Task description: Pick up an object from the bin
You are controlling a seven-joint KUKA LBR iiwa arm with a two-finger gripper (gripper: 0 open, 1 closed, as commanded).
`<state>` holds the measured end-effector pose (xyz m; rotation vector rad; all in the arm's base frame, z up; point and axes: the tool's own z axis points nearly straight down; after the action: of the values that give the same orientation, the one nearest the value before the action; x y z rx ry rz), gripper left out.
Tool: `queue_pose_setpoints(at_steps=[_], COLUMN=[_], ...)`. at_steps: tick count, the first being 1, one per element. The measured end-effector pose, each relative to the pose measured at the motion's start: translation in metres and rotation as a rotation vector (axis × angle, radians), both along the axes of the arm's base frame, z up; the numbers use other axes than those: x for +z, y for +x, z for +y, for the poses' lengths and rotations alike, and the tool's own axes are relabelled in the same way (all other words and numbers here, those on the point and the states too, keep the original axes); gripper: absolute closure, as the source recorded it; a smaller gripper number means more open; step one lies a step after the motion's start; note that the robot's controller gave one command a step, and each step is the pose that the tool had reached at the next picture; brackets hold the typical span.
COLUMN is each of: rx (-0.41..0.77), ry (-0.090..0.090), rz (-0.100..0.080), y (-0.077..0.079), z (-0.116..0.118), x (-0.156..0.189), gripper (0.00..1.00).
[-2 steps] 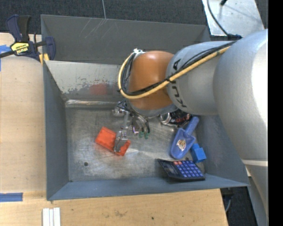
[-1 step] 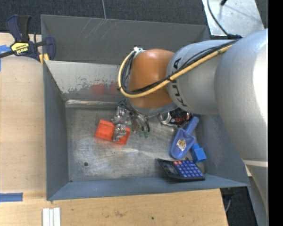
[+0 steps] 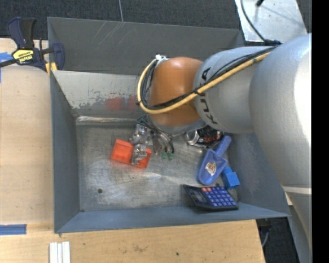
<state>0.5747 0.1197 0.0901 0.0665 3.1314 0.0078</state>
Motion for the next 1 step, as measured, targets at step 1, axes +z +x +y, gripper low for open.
queue_pose_setpoints(at_steps=[1], rx=[0.0], ry=[-0.002], rz=[0.004], y=[-0.0013], z=[-0.0006], x=[0.0032], gripper=[1.0])
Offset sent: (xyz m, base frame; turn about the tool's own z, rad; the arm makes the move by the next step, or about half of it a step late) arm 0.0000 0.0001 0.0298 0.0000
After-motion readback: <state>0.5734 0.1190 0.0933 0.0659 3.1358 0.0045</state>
